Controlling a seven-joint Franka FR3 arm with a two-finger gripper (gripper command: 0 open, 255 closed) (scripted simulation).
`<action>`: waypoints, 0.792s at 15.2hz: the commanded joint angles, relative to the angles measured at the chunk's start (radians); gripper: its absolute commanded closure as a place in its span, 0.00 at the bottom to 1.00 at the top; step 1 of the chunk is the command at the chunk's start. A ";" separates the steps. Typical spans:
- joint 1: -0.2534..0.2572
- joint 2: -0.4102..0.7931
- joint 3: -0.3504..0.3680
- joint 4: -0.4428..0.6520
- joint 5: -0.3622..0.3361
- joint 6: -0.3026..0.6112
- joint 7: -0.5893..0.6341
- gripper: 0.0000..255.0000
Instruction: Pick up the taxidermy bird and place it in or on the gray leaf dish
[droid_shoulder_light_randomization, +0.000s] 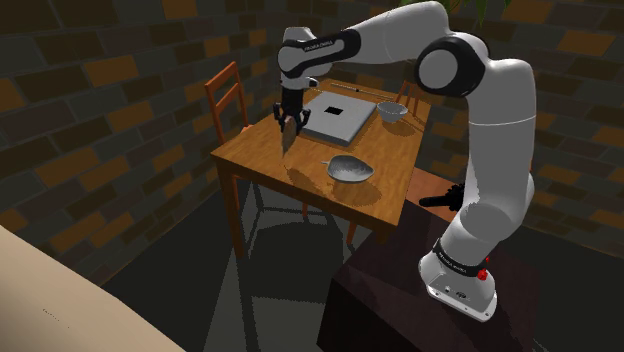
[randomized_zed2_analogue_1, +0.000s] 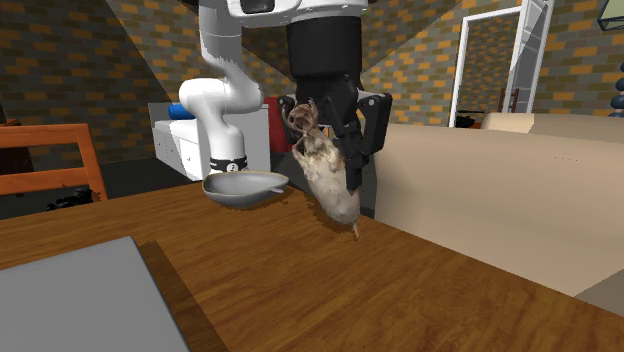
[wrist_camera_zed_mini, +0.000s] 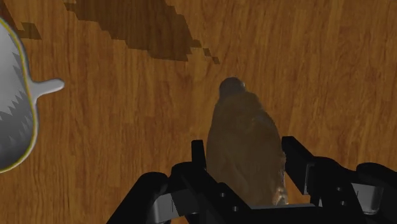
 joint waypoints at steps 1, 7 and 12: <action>0.000 -0.006 0.000 0.021 -0.001 -0.026 0.002 1.00; -0.006 -0.061 -0.001 -0.008 0.002 -0.054 -0.001 1.00; -0.030 -0.269 -0.009 -0.296 0.017 0.023 -0.043 1.00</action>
